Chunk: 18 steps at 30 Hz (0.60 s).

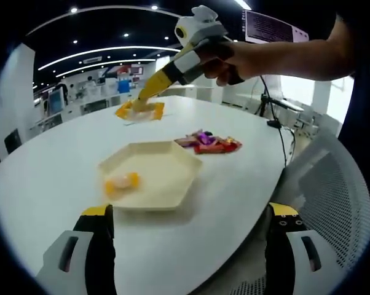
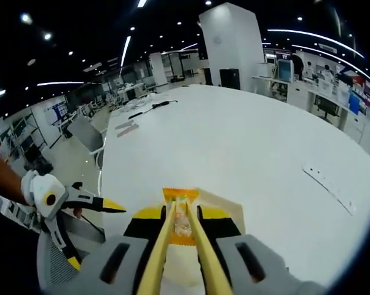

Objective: Place the target food into the container with the food tongs after gripping and lifting it, then release it inside without dropping or visibly crushing the food.

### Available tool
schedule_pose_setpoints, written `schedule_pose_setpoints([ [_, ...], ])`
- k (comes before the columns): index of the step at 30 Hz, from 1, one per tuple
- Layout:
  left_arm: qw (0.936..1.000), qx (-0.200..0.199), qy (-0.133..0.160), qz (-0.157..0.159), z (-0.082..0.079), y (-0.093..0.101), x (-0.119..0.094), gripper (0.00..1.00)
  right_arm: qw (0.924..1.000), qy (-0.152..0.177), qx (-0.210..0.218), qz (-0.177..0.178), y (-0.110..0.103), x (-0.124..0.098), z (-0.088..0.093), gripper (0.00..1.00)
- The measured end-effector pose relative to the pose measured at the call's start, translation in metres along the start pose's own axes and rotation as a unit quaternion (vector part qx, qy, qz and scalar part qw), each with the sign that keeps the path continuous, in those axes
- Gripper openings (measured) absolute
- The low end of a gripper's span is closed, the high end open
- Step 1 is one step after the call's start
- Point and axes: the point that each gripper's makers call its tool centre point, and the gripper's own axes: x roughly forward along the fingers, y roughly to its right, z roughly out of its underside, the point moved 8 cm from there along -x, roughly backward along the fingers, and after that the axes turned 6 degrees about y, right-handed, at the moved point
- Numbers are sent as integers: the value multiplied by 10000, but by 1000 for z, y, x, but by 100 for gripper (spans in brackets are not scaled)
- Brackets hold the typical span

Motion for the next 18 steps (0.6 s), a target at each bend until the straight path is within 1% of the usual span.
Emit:
schedule_pose_setpoints([
  [5, 10000, 14, -8, 8, 0, 0, 0, 99, 10000, 26, 12, -29, 2, 2, 1, 21],
  [9, 10000, 5, -5, 3, 0, 0, 0, 99, 10000, 37, 24, 15, 3, 1, 2, 22],
  [18, 10000, 4, -9, -6, 0, 0, 0, 99, 9997, 218, -77, 56, 5, -4, -4, 22],
])
